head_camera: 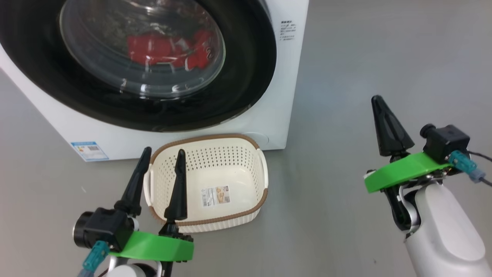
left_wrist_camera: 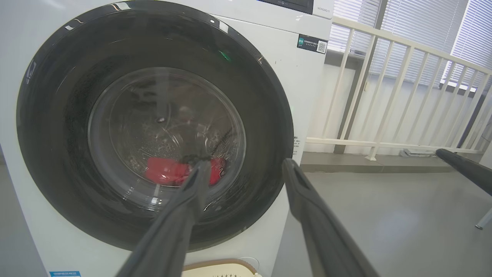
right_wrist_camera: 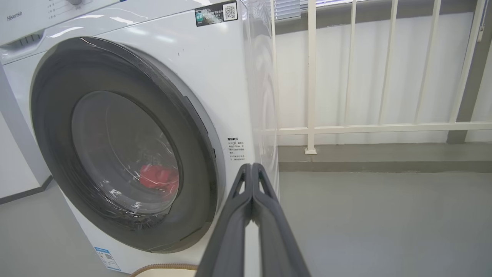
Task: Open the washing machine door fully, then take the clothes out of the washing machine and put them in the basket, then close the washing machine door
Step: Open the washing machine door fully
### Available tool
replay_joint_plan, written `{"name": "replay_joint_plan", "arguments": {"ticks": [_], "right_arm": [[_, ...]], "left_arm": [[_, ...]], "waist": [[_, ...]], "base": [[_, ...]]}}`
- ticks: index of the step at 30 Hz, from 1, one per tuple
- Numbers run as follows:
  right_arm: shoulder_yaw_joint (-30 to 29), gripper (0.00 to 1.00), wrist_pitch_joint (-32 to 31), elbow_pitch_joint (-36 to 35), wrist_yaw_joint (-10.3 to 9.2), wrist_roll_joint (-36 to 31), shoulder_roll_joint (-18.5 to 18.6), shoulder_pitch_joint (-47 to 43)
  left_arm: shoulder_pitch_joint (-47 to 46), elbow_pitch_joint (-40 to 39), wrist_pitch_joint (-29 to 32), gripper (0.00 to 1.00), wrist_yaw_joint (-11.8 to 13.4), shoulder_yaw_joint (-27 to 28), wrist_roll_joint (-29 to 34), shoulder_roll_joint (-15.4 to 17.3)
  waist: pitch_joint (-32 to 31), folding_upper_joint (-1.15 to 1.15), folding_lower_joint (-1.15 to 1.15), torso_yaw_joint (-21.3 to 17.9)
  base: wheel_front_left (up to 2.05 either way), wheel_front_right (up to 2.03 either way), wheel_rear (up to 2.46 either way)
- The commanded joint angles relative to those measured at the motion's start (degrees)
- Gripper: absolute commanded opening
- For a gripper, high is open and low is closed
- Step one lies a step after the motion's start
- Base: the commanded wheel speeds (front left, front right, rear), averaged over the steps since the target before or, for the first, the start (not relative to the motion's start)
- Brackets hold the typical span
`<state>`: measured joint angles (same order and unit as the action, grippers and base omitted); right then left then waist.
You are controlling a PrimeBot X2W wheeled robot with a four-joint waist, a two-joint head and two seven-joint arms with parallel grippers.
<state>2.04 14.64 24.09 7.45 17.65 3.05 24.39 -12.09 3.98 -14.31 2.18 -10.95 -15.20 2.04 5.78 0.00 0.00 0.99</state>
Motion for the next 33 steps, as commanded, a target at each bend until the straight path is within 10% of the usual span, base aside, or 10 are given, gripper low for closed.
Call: {"name": "replay_joint_plan", "arguments": {"ticks": [1,33], "right_arm": [[0.59,0.00,0.36,-0.94,0.03,1.38,-0.17,2.76],[1.17,0.00,-3.29,15.59,0.03,24.60,-0.07,30.63]], "left_arm": [[-2.74,-2.16,-0.69,1.00,0.59,1.46,0.40,0.84],[-6.31,-9.30,-0.69,1.00,2.28,-0.86,3.47,0.87]], "waist": [[1.79,0.00,0.00,1.19],[15.37,0.00,0.00,7.65]], "base": [[0.00,0.00,0.00],[0.00,0.00,0.00]]}}
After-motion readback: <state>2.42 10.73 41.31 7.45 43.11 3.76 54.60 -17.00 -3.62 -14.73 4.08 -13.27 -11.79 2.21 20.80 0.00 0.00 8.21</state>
